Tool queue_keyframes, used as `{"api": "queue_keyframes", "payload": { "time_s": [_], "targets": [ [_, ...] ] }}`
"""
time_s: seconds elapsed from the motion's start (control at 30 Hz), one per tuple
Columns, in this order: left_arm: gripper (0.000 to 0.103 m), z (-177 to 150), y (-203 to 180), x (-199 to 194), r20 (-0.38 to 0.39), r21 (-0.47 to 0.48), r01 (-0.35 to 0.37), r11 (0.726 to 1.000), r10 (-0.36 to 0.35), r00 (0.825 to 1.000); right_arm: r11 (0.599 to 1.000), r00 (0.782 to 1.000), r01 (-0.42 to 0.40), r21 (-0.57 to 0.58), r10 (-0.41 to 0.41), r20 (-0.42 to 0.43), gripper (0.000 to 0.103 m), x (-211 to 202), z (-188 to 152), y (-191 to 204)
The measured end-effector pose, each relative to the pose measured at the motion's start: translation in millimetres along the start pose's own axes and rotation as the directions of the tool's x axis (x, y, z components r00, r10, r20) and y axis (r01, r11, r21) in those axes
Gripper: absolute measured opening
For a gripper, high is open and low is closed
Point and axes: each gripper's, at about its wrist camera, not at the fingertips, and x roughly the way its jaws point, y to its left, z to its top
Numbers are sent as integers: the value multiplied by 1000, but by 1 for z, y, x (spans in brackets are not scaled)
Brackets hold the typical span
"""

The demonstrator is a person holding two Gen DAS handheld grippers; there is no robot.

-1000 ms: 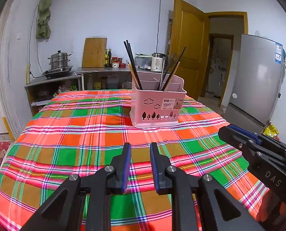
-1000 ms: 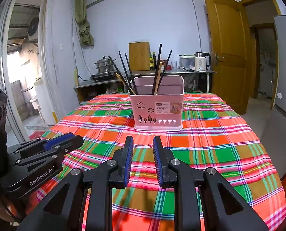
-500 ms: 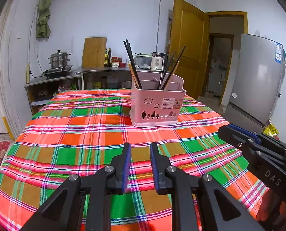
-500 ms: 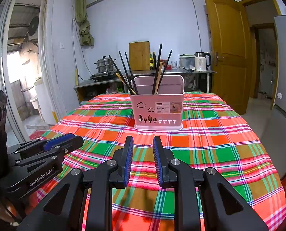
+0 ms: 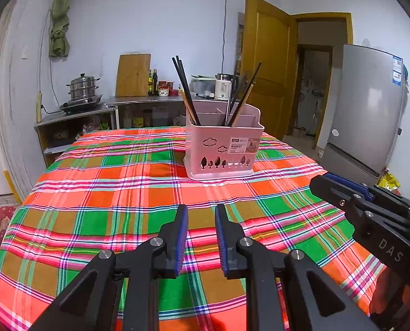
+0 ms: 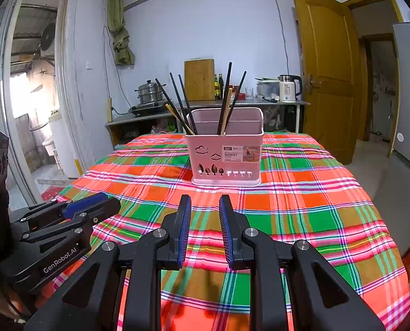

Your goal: Organize utensils

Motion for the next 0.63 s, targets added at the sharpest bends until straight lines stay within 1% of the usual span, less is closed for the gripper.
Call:
{"api": "queue_keyframes", "payload": {
  "time_s": [0.3, 0.4, 0.63],
  "targets": [
    [19, -3, -3, -1, 0, 11, -1, 1000, 1, 1000, 1000, 1000, 1, 1, -1, -1, 21, 0, -1, 0],
    [19, -4, -6, -2, 3, 33, -16, 999, 16, 1000, 1000, 1000, -1, 2, 1, 2, 21, -1, -1, 0],
    [20, -3, -5, -2, 4, 20, -10, 1000, 10, 1000, 1000, 1000, 0, 1, 0, -2, 21, 1, -2, 1]
  ]
}}
